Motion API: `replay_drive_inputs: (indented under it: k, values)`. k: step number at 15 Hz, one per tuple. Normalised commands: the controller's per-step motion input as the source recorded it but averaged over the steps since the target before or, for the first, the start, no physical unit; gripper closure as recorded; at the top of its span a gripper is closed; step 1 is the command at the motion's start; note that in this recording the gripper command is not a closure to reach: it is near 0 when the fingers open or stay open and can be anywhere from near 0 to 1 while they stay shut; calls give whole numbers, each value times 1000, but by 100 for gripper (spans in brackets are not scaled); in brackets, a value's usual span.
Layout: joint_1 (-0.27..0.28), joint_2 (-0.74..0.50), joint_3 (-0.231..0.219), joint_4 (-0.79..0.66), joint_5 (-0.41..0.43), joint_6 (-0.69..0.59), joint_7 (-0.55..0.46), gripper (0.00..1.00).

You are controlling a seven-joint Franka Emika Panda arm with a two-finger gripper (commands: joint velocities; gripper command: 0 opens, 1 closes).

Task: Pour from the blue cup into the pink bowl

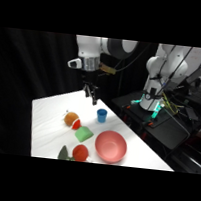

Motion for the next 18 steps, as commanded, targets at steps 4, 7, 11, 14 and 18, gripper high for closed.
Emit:
replay_drive_inputs:
  k: [4,7,11,14,18]
  values:
    - [-32,-154,10,-190,-12,87,22,0]
    - [-43,-384,-8,-474,7,233,77,0]
    - [-26,-437,2,-572,66,316,116,0]
    - [-7,-299,22,-554,128,461,173,0]
    - [9,-84,29,-418,226,595,124,0]
